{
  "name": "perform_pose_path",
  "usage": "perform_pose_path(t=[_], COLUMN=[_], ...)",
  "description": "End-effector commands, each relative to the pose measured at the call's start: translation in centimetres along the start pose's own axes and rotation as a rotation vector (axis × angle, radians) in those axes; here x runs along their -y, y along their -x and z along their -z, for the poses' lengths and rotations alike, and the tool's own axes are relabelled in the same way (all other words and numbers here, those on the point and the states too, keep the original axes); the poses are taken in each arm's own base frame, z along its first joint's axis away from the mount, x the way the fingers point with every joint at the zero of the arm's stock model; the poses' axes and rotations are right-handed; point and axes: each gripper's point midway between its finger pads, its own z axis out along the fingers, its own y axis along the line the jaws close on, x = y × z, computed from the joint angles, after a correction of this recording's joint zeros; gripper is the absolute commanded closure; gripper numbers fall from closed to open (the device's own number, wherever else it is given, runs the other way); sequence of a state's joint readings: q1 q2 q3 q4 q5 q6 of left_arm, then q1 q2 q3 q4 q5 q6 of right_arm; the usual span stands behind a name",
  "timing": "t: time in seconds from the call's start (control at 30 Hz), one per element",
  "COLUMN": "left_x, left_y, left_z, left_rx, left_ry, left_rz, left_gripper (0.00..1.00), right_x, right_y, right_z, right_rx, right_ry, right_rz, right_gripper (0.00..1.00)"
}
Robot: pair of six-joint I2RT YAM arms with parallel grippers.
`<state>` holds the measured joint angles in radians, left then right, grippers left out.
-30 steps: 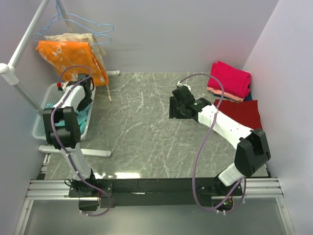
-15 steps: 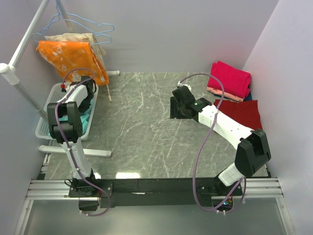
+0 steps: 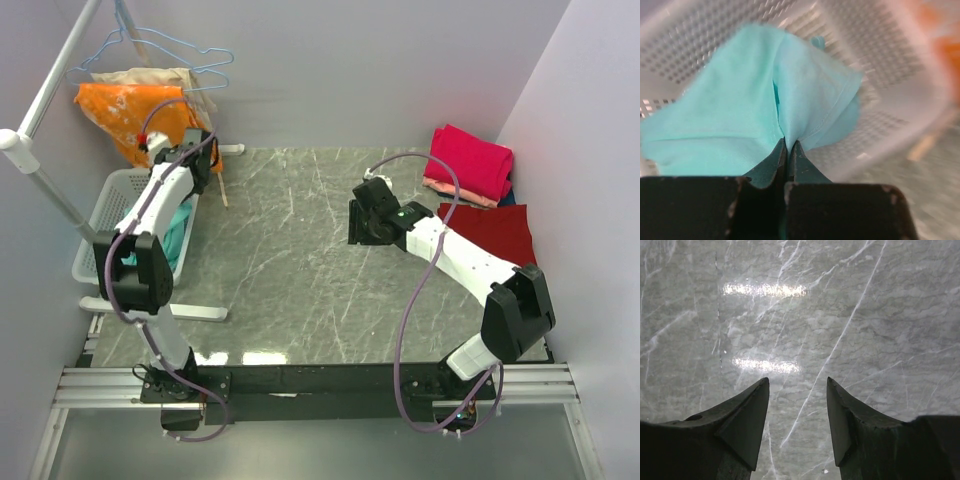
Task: Fold and stack the t-shirts
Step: Grab the tshirt from the pile, then move the tshirt to the center of the board
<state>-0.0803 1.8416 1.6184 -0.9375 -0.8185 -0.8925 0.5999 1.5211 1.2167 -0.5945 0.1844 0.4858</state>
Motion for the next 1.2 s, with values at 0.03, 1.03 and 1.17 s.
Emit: perform_pose_path(t=[0.03,1.03,1.17], left_x=[-0.3,5.3,4.7], left_y=[6.5,2.4,0.0], left_z=[9.4,42.6,38.0], left_rx=[0.214,0.327,0.298], left_ry=[-0.101,-1.122,-0.929], left_rz=[0.086,-0.193,-0.174], left_gripper=[0.99,0.99,0.64], right_x=[-0.6,11.2,10.4], right_y=[1.1,2.8,2.2], right_z=[1.5,10.5,9.5], right_rx=[0.059,0.399,0.356], right_ry=[0.042,-0.109,-0.077], right_rz=[-0.050,-0.549,-0.524], right_gripper=[0.44,0.46,0.45])
